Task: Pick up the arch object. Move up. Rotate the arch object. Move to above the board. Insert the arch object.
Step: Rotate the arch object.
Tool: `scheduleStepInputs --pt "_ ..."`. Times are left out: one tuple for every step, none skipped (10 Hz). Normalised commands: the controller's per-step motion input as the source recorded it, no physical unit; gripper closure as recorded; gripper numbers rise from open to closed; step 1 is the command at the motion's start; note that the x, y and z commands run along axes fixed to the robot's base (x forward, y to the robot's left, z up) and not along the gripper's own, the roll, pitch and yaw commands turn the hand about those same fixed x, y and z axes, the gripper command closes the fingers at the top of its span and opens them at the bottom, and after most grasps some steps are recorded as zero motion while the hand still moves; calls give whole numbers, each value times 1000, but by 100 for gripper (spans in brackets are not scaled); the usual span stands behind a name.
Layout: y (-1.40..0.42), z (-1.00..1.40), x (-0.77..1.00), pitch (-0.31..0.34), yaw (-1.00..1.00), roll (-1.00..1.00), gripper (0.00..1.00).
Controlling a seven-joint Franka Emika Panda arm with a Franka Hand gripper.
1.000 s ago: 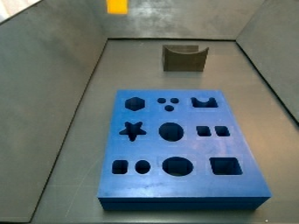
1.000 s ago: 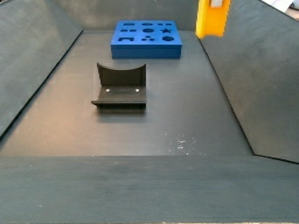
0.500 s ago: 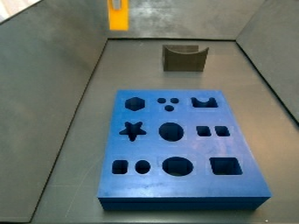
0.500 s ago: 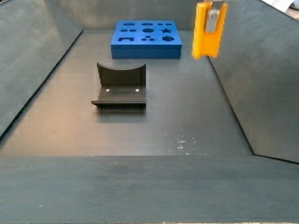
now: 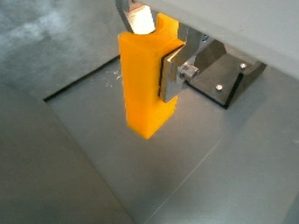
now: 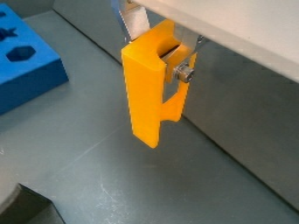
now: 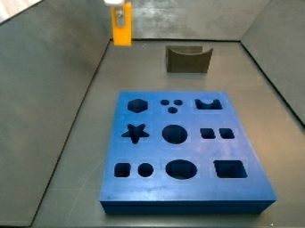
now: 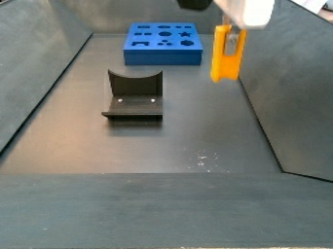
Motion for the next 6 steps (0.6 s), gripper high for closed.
scheduleStepInputs --pt "-2 -1000 25 -54 25 -55 100" --pt "-5 -1000 24 -55 25 -60 100" --pt "-9 -968 25 -58 27 -67 100" --pt "-10 -901 22 -55 27 -70 100" --pt "-12 -768 23 -57 26 -77 100" --pt "-12 -674 21 -54 24 -82 100"
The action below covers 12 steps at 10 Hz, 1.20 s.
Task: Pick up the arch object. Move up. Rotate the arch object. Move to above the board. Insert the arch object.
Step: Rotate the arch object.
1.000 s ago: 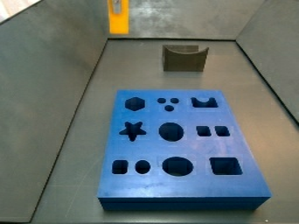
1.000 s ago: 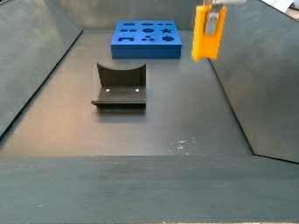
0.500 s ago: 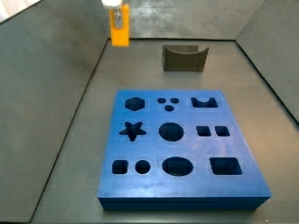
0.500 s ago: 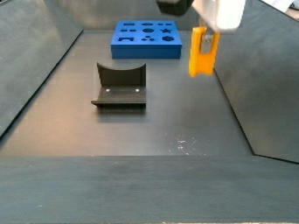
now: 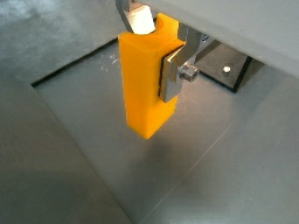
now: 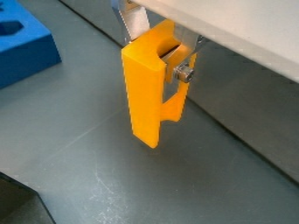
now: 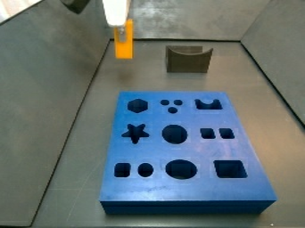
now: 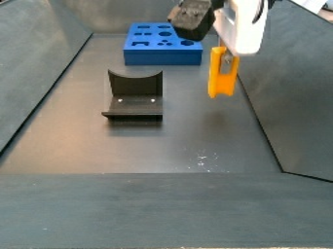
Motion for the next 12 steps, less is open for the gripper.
scheduleStepInputs --pt "-11 -581 20 -52 22 -88 100" --pt "0 0 0 0 0 0 0" --pt "0 933 0 0 0 0 0" --pt "1 912 -1 7 -1 1 0" --pt "2 818 -19 25 -4 5 0" --pt "5 711 -21 29 -8 11 0" --pt "9 544 -19 31 -13 20 0" --pt "12 411 -17 34 -16 27 0" --pt "14 223 -14 43 -19 36 0" --pt "0 0 0 0 1000 0 0" --pt "-8 -126 18 0 1000 1 0" --pt "-14 -102 34 -3 1000 1 0"
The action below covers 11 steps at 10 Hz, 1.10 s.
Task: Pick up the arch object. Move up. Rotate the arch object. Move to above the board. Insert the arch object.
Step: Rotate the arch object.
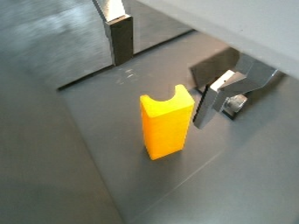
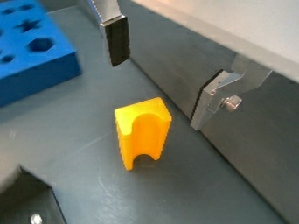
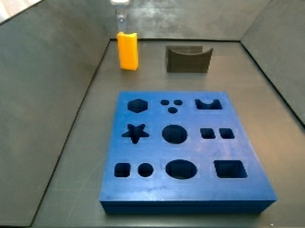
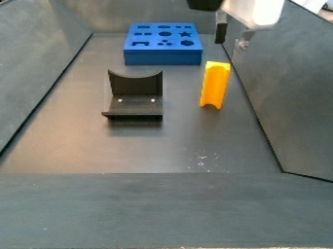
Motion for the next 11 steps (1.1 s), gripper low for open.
scheduleStepInputs --pt "-9 -67 38 -6 1000 1 0" --pt "-9 -52 40 -7 1000 1 0" --pt "-8 -48 42 -8 1000 1 0" --pt "-7 -44 43 -9 1000 1 0" --pt "-7 -41 45 -10 1000 1 0" --pt "-6 -39 45 -11 1000 1 0" --pt "-6 -37 46 -12 1000 1 0" --pt "-6 -36 46 -13 1000 2 0" --pt "-6 -36 46 -14 1000 2 0" --pt "-6 -36 46 -15 1000 2 0" --pt "-6 -36 45 -17 1000 2 0"
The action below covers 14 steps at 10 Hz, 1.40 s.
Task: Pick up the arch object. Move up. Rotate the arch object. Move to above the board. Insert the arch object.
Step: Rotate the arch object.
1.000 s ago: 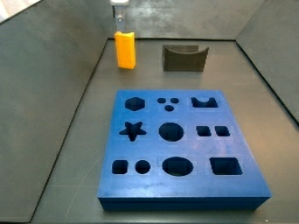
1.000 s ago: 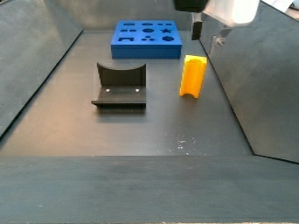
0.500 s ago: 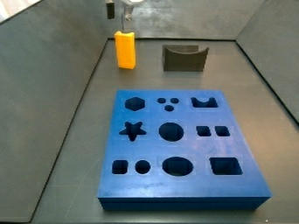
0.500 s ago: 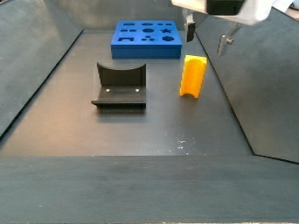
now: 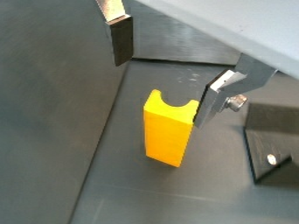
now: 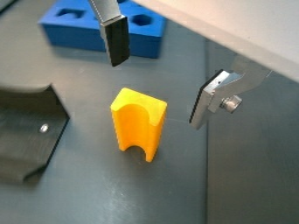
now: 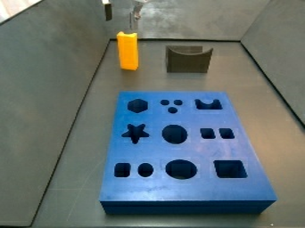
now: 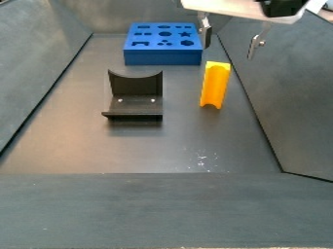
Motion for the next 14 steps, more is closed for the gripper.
scheduleStepInputs --pt "-6 -36 45 -19 1000 2 0" --pt "-6 -36 45 -22 1000 3 0" --pt "-6 -36 45 -25 1000 3 0" --pt "-6 -36 45 -28 1000 3 0" --pt "-6 -36 44 -35 1000 4 0" --pt "-6 -36 43 -45 994 6 0" --pt "-6 -37 43 -45 728 6 0" --pt "-6 -38 41 -44 486 5 0" --pt "-6 -39 39 -41 264 5 0" --pt "0 -1000 0 0 0 0 0" --pt "0 -1000 5 -4 -48 0 0" --pt "-1 -1000 16 -22 -47 -3 0" --pt "-1 -1000 17 -28 -42 -8 0" --pt "-1 -963 20 -38 -34 -14 0"
